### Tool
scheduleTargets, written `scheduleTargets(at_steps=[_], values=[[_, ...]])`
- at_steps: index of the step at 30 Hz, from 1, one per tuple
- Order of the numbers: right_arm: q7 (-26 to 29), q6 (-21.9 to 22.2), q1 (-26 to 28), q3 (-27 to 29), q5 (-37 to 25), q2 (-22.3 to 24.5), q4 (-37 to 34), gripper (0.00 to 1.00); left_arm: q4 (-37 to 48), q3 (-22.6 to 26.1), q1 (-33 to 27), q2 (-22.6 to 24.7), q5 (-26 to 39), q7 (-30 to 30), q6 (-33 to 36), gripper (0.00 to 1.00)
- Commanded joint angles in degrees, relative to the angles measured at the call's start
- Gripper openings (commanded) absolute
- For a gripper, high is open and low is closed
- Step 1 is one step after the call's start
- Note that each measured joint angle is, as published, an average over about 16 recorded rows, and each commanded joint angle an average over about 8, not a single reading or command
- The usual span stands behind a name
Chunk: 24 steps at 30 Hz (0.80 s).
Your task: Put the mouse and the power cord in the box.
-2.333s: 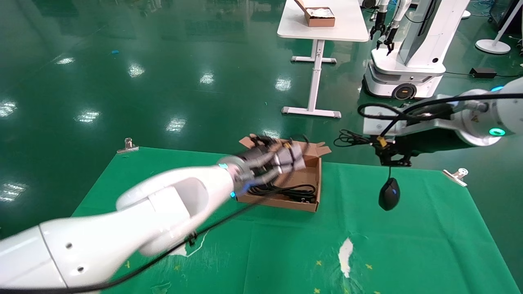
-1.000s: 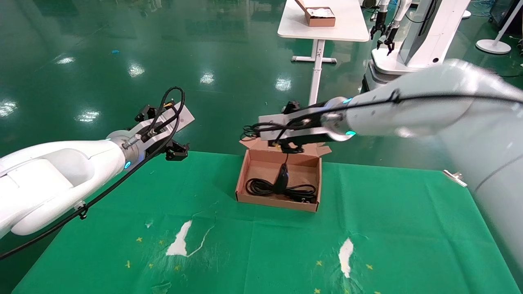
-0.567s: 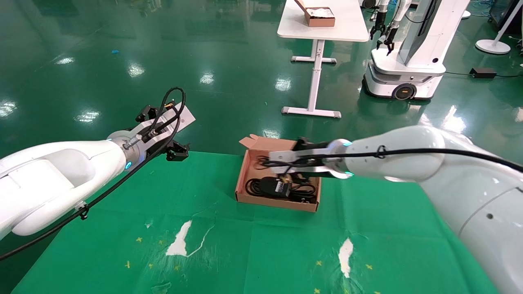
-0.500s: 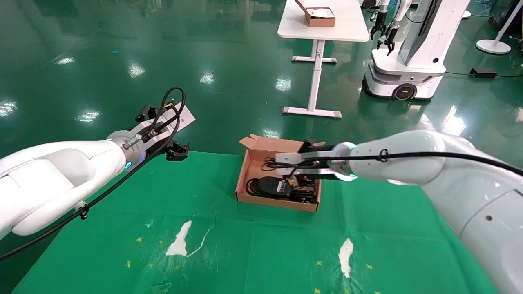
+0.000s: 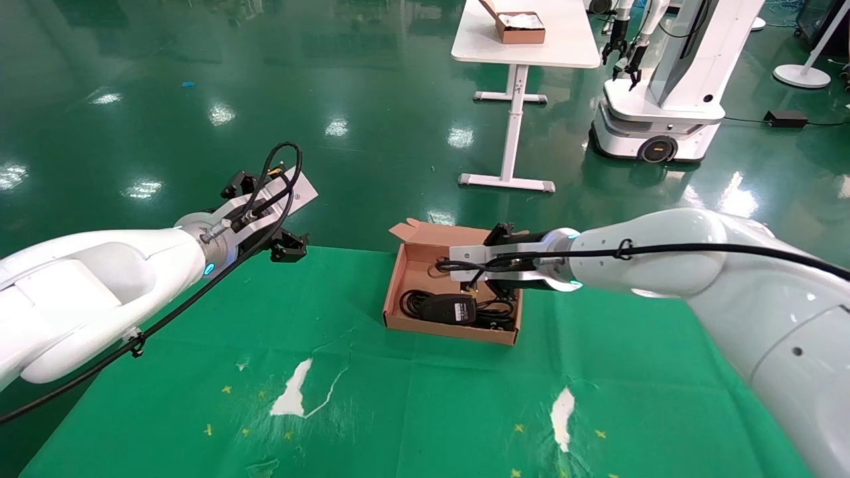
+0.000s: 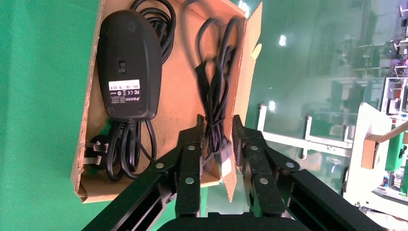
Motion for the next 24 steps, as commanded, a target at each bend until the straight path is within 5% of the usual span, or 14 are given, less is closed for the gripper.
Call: scheduleTargets(at_steps=[1, 14, 24], values=[[0.0, -0.2, 0.1, 0.1, -0.1, 0.0, 0.1, 1.0, 0.0, 0.0, 0.0, 0.0, 0.0, 0.0, 0.0, 1.0], [0.1, -1.2, -0.2, 1.0, 0.5, 0.5, 1.1, 1.0, 0.0, 0.0, 0.0, 0.1, 0.0, 0.0, 0.0, 1.0], [2.8, -7.7, -5.4, 7.3, 8.5, 6.6, 7.9, 1.0, 0.0, 0.0, 0.0, 0.1, 0.0, 0.0, 0.0, 1.0]])
